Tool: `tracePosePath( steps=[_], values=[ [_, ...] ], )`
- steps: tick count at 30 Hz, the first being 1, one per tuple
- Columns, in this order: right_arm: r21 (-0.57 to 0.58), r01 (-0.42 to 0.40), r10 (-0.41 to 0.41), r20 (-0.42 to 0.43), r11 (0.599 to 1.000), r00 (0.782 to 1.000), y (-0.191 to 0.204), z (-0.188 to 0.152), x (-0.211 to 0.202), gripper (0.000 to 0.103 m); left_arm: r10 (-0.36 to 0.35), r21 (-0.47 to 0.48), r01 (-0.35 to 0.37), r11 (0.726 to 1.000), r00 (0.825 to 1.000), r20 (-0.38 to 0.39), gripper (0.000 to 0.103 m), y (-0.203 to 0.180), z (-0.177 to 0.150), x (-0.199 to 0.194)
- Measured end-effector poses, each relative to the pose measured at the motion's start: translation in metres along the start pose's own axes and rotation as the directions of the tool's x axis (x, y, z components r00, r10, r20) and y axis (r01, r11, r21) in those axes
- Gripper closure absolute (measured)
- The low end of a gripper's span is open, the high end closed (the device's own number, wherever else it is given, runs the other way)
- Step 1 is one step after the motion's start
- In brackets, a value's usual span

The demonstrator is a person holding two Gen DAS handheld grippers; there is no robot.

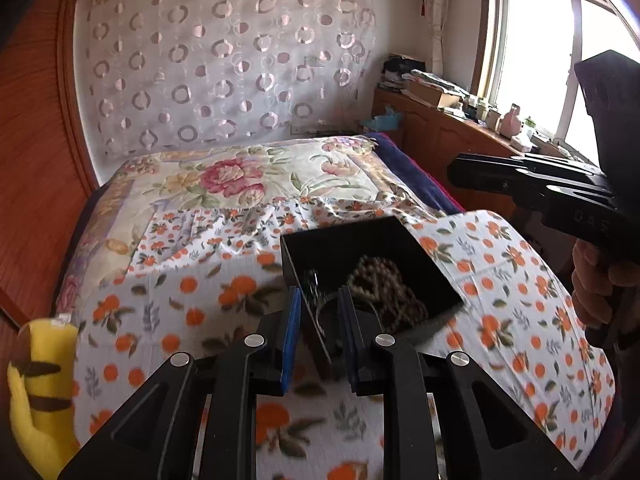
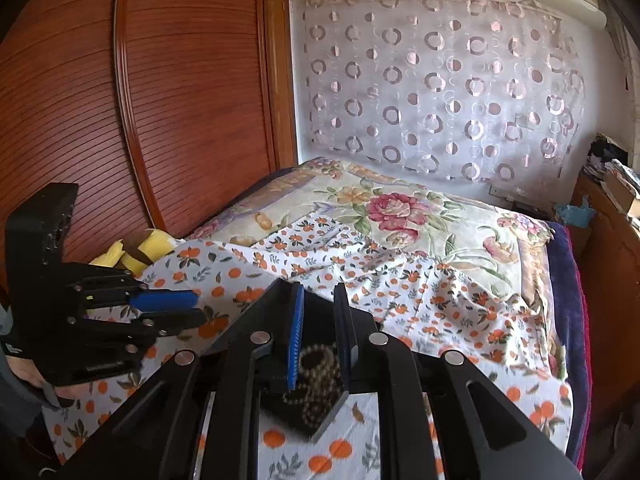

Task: Organize jewelry

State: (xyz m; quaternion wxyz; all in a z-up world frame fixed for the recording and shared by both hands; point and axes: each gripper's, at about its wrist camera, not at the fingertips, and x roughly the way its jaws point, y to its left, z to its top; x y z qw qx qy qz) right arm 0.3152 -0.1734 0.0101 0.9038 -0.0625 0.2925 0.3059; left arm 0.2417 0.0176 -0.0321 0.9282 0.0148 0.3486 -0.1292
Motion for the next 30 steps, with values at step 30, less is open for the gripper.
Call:
tracePosePath(
  steps=[30],
  values=[
    [0.118, 0.042, -0.025, -0.144, 0.992, 0.989, 0.056, -0.189, -0.075, 0.08, -0.092, -0.117, 0.073, 0.99, 0.982, -0.162, 0.074, -0.038, -0.115, -0.018]
  ],
)
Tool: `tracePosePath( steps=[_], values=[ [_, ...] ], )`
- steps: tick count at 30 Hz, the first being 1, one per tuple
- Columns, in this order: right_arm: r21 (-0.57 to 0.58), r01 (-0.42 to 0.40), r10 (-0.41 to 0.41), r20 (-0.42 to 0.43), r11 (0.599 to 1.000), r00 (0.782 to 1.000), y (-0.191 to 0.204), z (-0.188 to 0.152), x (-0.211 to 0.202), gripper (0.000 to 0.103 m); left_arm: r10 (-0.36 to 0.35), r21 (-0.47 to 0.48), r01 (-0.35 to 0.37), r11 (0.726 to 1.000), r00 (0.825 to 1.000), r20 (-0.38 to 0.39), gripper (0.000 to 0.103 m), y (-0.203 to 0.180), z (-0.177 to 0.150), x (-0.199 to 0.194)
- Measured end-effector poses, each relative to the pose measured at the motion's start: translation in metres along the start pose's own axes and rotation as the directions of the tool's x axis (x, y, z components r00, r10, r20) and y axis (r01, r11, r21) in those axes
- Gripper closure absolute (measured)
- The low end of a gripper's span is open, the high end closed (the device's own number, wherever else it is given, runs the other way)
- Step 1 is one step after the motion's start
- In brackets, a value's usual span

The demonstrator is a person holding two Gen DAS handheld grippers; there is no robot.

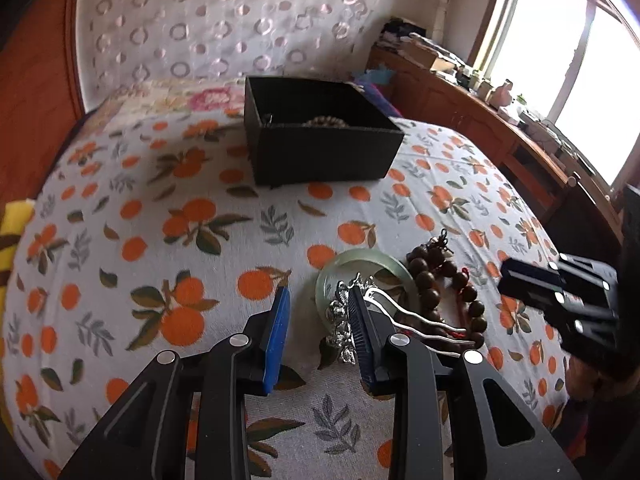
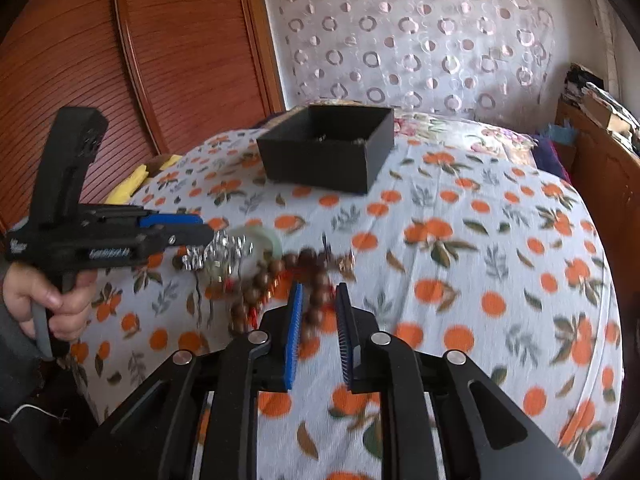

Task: Organize jewelry
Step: 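Return the left tool to the pile and grasp a silver pendant, then lift the silver pendant with left tool while right tool grasps the wooden-bead bracelet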

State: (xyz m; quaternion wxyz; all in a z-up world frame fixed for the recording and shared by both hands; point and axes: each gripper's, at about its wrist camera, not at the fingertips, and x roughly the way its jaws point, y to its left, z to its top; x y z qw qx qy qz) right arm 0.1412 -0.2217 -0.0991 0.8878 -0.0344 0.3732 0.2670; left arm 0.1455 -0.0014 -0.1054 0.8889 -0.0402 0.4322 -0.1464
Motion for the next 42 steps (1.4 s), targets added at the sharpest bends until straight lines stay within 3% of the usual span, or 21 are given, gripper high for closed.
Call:
tracePosePath(
  steps=[7, 16, 18, 21, 25, 34, 42],
  values=[
    [-0.023, 0.034, -0.034, -0.002, 0.999, 0.999, 0.007, -0.017, -0.002, 0.078, -0.002, -0.018, 0.002, 1.0, 1.0, -0.007, 0.074, -0.005, -0.001, 0.004],
    [0.009, 0.007, -0.007, -0.006, 1.0, 1.0, 0.003, -0.023, 0.0, 0.077, 0.006, -0.016, -0.007, 1.0, 1.0, -0.026, 0.074, -0.013, -0.005, 0.007],
    [0.011, 0.003, -0.003, -0.003, 1.0, 1.0, 0.003, -0.023, -0.001, 0.077, 0.0, -0.021, -0.001, 1.0, 1.0, -0.024, 0.086, -0.011, -0.005, 0.006],
    [0.011, 0.0, 0.0, -0.005, 1.0, 1.0, 0.002, -0.023, 0.0, 0.077, -0.007, -0.026, 0.007, 1.0, 1.0, -0.019, 0.088, -0.01, -0.007, 0.002],
    [0.011, -0.001, 0.001, -0.006, 1.0, 1.0, 0.001, -0.024, -0.001, 0.077, -0.012, -0.025, 0.013, 1.0, 1.0, 0.018, 0.09, -0.012, -0.004, -0.01],
    [0.012, -0.002, 0.002, -0.006, 1.0, 1.0, 0.001, -0.024, 0.0, 0.077, 0.044, 0.074, -0.053, 0.996, 0.992, 0.122, 0.093, -0.035, 0.008, -0.037],
    [-0.001, 0.006, -0.006, -0.006, 1.0, 1.0, 0.004, -0.022, 0.001, 0.077, 0.053, 0.047, -0.06, 0.997, 0.986, 0.156, 0.095, -0.024, 0.012, -0.052]
  ],
)
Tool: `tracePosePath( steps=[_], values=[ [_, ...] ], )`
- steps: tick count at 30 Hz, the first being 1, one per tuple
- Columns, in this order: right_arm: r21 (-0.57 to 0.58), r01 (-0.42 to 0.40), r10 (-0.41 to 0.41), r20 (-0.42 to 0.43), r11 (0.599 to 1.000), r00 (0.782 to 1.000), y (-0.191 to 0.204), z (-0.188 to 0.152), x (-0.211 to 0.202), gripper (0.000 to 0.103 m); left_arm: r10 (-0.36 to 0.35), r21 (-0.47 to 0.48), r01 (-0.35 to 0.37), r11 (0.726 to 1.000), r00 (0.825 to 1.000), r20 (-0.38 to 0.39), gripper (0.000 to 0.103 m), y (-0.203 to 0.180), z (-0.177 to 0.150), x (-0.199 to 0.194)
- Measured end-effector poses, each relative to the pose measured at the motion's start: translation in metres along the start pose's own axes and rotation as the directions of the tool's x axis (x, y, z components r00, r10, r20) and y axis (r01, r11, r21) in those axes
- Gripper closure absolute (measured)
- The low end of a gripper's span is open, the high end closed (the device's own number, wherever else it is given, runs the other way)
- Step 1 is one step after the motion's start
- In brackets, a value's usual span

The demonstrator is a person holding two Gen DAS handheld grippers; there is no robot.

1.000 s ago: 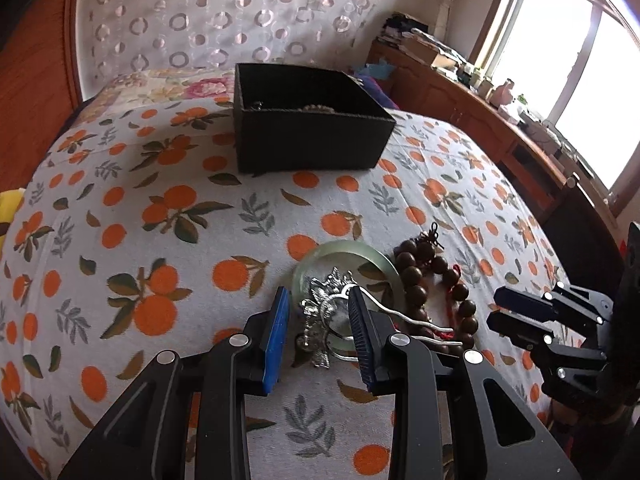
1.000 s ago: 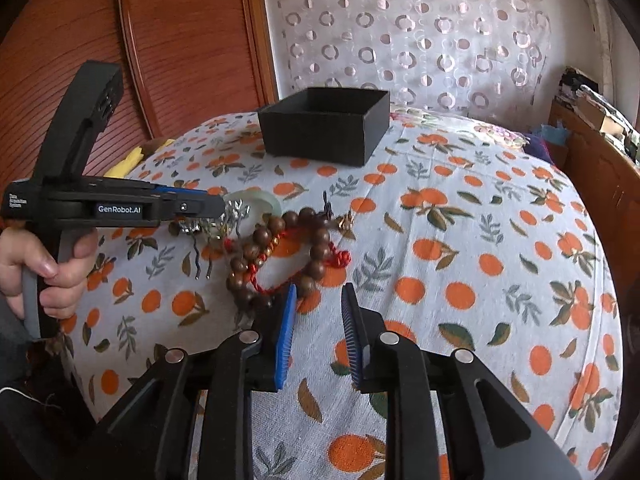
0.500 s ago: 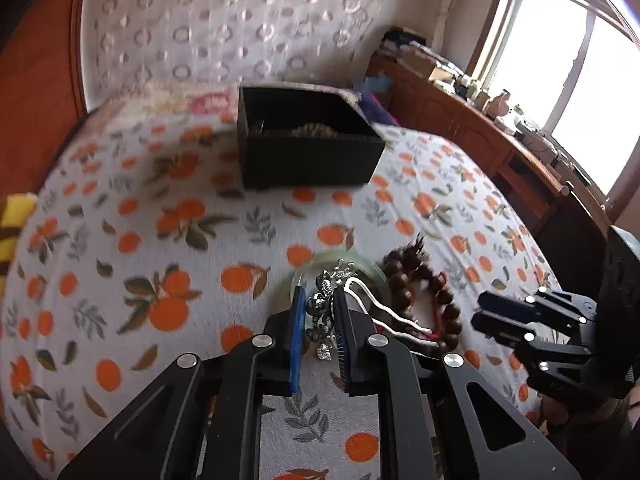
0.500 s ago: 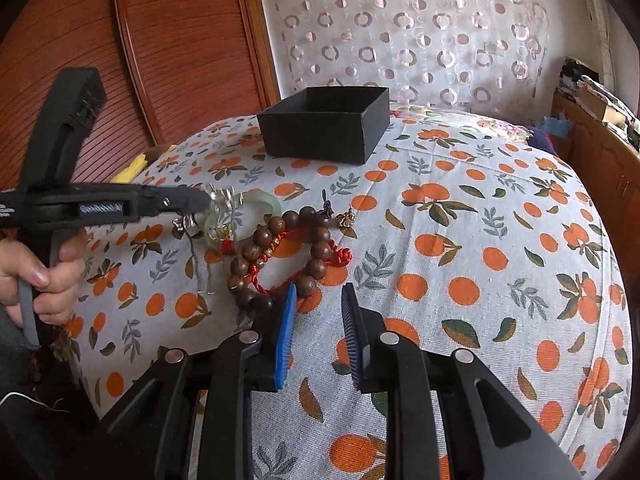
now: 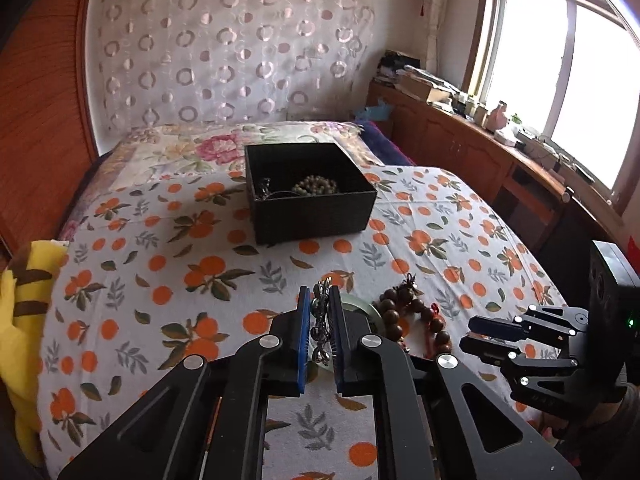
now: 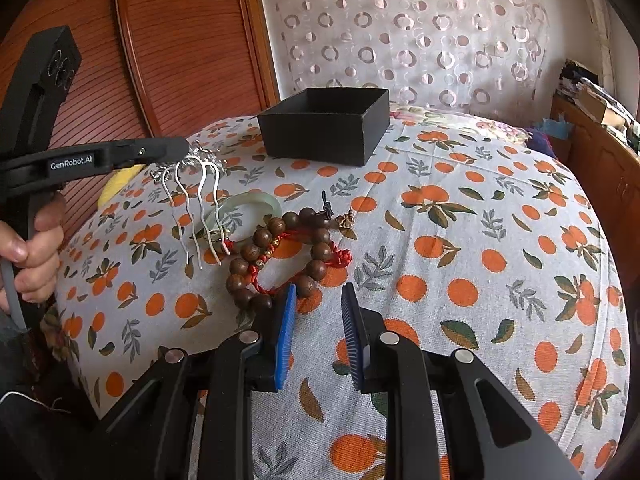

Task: Organize jewelry
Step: 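Lift the silver pendant with left tool while right tool grasps the wooden-bead bracelet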

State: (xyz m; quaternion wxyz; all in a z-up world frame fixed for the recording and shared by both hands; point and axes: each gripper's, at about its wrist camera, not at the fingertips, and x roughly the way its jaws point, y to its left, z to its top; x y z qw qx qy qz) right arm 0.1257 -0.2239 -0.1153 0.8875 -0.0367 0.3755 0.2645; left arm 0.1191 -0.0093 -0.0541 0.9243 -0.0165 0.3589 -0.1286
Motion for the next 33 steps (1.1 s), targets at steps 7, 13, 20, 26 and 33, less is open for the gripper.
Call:
tracePosePath(
  steps=[7, 13, 20, 26, 33],
  values=[
    [-0.008, -0.003, 0.003, 0.001, 1.0, 1.0, -0.001, 0.017, 0.002, 0.077, -0.01, -0.012, 0.011, 1.0, 0.999, 0.052, 0.095, 0.001, -0.001, -0.018],
    [-0.038, -0.026, 0.024, -0.038, 0.999, 0.999, 0.006, 0.031, 0.019, 0.078, 0.003, -0.008, -0.003, 1.0, 0.996, 0.087, 0.095, 0.001, 0.002, -0.029],
    [-0.06, 0.015, -0.02, -0.093, 0.998, 0.995, 0.003, 0.038, 0.041, 0.086, 0.012, -0.002, -0.012, 1.0, 0.996, 0.093, 0.095, 0.002, 0.003, -0.032],
    [-0.083, -0.009, 0.004, -0.063, 0.996, 0.998, 0.007, 0.042, 0.035, 0.089, 0.012, -0.003, -0.012, 1.0, 0.996, 0.091, 0.095, 0.002, 0.003, -0.033],
    [-0.081, -0.024, 0.027, 0.035, 0.996, 0.999, 0.009, 0.063, 0.0, 0.089, 0.018, -0.001, -0.018, 1.0, 0.995, 0.098, 0.095, 0.005, 0.006, -0.034]
  ],
)
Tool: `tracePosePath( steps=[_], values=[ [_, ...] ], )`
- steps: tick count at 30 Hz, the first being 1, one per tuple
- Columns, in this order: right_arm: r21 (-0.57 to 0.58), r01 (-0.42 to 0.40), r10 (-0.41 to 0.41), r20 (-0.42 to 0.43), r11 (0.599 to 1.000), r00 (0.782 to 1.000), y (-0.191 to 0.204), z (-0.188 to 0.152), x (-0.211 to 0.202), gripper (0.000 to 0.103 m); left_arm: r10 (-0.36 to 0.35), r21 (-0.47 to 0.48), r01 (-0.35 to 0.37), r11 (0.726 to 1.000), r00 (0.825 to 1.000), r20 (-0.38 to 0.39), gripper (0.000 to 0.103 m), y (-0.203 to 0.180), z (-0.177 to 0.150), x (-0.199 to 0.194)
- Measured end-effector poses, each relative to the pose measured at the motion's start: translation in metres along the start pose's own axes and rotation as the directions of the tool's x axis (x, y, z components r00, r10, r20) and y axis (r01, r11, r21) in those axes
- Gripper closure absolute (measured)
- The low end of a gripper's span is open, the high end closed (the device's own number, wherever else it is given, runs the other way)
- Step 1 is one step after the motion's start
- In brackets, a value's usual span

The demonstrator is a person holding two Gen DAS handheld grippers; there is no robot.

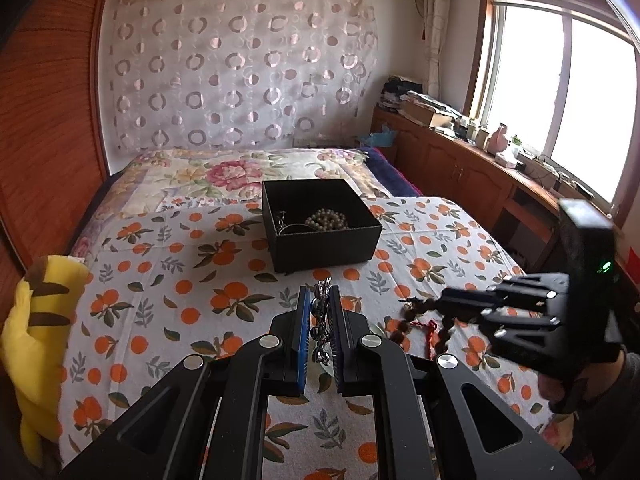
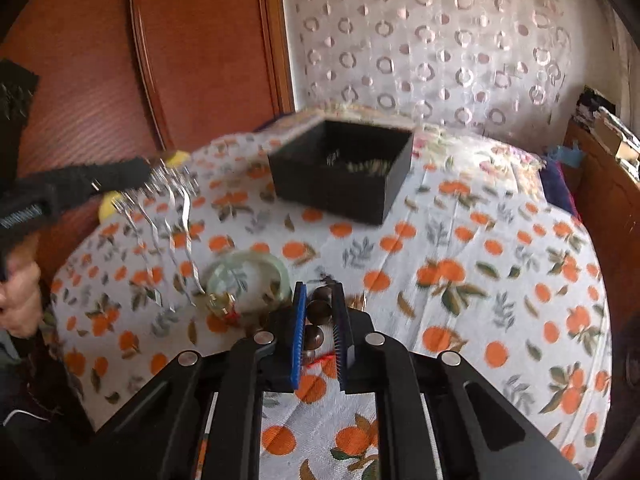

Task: Organize jewelry
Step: 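Lift the silver pendant with left tool while right tool grasps the wooden-bead bracelet, then carry both pieces over the black box and lower them inside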

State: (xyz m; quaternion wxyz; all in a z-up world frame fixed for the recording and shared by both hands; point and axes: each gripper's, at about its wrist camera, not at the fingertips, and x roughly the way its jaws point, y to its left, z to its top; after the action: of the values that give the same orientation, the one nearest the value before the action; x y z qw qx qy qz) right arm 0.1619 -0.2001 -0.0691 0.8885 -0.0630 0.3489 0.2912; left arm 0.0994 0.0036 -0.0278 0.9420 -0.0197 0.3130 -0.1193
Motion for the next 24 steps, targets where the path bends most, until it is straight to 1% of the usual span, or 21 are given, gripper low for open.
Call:
tracePosePath(
  steps=[5, 12, 18, 24],
  values=[
    [-0.02, -0.015, 0.016, 0.048, 1.0, 0.999, 0.003, 0.016, -0.02, 0.089, 0.0, 0.002, 0.0, 1.0, 1.0, 0.007, 0.095, 0.001, 0.005, 0.001],
    [-0.022, -0.025, 0.026, 0.082, 0.999, 0.996, 0.0, 0.031, -0.036, 0.089, -0.004, 0.007, 0.004, 1.0, 1.0, 0.012, 0.095, -0.001, 0.008, 0.002],
    [-0.027, -0.005, 0.008, 0.111, 1.0, 0.994, -0.004, 0.041, -0.048, 0.089, -0.004, 0.005, 0.004, 1.0, 1.0, 0.014, 0.095, -0.002, 0.01, 0.001],
    [-0.043, 0.022, -0.016, 0.119, 0.999, 0.993, -0.008, 0.054, -0.05, 0.089, -0.003, 0.023, 0.002, 1.0, 0.999, 0.037, 0.095, -0.006, 0.027, 0.003]
  ],
)
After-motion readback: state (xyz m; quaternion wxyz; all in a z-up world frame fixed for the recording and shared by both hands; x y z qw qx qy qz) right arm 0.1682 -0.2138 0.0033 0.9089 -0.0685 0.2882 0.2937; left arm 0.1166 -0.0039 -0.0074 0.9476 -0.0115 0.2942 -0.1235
